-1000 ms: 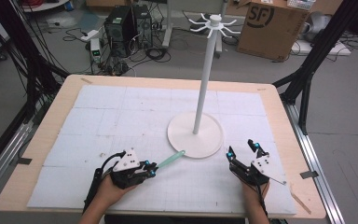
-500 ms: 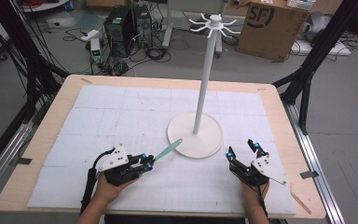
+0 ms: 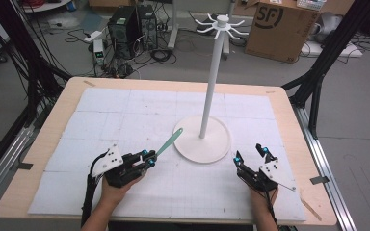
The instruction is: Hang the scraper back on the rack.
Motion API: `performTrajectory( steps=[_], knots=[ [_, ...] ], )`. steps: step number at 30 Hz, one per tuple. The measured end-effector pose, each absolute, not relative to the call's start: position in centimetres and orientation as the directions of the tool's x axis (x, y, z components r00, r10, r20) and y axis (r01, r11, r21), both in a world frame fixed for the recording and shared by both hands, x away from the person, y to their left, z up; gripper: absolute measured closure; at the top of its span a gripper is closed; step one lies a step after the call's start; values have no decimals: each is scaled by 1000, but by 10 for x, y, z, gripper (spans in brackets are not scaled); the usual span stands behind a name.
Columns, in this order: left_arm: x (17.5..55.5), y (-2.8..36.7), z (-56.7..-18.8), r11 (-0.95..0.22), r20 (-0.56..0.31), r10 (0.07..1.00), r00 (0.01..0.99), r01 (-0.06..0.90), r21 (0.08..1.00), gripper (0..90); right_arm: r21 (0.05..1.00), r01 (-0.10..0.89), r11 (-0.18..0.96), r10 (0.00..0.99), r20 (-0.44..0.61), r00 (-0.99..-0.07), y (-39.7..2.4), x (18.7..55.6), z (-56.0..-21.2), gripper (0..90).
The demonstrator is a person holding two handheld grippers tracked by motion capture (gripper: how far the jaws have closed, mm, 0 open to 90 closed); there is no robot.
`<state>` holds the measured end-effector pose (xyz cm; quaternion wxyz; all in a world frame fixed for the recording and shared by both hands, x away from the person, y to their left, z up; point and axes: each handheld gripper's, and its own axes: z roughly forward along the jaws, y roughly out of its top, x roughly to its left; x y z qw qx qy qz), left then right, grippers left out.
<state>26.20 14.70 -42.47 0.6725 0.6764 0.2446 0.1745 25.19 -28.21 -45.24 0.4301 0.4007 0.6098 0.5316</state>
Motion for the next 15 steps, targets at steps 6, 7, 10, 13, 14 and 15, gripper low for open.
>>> performTrajectory(
  steps=[6,7,10,13,14,15],
  knots=[
    [261,150,-422,88,-85,586,806,41,995,811,993,30,115,946,-100,-308,-282,252,-452,258],
    [260,150,-422,97,-83,590,803,32,995,811,993,29,116,946,-102,-308,-282,252,-452,258],
    [258,151,-421,110,-70,604,794,3,994,811,993,28,117,946,-103,-308,-282,252,-452,258],
    [257,152,-419,119,-70,613,787,-4,993,811,993,29,116,946,-101,-308,-282,252,-452,258],
    [257,152,-418,115,-64,623,779,-10,993,811,993,30,117,946,-102,-309,-282,252,-452,258],
    [257,152,-418,108,-61,633,772,-10,994,811,993,33,115,945,-99,-311,-282,252,-452,259]
  ],
)
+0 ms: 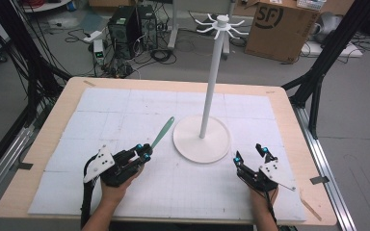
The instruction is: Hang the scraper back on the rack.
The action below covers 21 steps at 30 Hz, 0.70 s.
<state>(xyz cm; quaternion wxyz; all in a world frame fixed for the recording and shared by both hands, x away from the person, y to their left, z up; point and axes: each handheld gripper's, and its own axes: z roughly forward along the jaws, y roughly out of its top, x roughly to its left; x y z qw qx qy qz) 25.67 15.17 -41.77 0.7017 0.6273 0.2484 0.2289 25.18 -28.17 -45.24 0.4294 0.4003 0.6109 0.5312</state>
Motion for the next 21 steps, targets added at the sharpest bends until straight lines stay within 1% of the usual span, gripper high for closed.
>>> performTrajectory(
  steps=[3,7,13,21],
  knots=[
    [258,152,-416,125,-70,637,768,-12,992,811,993,30,117,945,-102,-310,-282,252,-452,258],
    [260,150,-409,134,-61,644,762,-34,990,810,992,33,119,944,-103,-313,-282,252,-452,258],
    [266,141,-391,149,-34,650,759,-83,985,810,993,34,117,944,-100,-313,-282,252,-452,259],
    [276,136,-364,203,-35,642,765,-125,971,811,992,33,120,944,-103,-314,-282,252,-452,258]
  ],
)
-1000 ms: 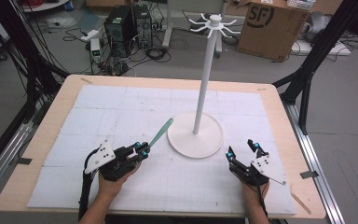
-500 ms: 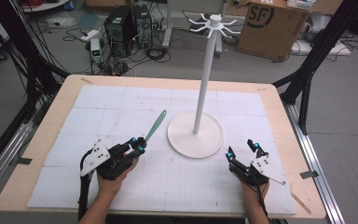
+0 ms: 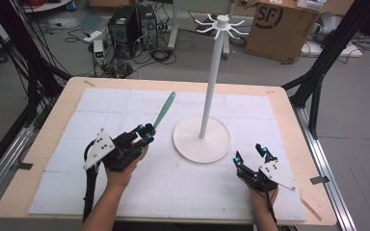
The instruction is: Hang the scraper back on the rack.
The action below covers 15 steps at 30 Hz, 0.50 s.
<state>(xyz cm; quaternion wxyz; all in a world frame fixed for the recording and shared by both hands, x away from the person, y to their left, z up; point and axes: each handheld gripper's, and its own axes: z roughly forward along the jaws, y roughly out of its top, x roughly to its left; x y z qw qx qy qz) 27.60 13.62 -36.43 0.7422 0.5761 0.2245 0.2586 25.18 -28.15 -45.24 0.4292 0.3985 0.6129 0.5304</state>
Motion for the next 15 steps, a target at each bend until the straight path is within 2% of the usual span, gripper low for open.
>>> performTrajectory(
  steps=[15],
  knots=[
    [295,129,-331,241,-32,631,775,-158,958,811,993,34,117,944,-101,-314,-281,252,-452,258]
  ],
)
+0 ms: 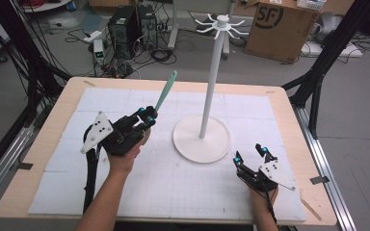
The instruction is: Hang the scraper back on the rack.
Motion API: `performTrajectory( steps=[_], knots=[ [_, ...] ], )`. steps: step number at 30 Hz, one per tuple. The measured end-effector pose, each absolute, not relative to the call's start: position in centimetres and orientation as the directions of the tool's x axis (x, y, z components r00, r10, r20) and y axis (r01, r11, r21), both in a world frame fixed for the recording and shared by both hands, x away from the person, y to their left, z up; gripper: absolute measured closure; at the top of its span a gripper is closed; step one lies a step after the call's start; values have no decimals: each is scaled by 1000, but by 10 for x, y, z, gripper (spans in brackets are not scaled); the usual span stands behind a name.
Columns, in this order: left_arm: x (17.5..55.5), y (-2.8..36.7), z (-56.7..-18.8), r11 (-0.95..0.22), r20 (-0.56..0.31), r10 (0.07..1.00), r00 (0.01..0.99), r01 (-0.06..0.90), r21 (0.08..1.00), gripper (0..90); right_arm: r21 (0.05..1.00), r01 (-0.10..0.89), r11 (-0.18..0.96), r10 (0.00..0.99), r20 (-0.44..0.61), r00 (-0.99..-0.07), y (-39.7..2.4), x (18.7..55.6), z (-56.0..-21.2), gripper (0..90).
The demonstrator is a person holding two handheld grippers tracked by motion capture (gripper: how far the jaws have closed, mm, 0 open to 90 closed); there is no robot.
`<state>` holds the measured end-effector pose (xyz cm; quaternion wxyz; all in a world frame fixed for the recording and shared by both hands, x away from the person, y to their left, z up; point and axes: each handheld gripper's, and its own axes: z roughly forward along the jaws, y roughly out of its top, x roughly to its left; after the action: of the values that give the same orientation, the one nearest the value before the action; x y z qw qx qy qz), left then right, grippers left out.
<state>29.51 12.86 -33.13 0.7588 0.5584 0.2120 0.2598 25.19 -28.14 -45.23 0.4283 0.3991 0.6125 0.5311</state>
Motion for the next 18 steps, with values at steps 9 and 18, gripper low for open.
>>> performTrajectory(
  steps=[9,18],
  knots=[
    [303,126,-322,257,-46,636,771,-155,954,811,992,33,119,944,-102,-315,-281,252,-452,258],
    [310,115,-305,258,-32,625,780,-167,951,811,992,32,121,943,-105,-316,-282,252,-452,259]
  ],
)
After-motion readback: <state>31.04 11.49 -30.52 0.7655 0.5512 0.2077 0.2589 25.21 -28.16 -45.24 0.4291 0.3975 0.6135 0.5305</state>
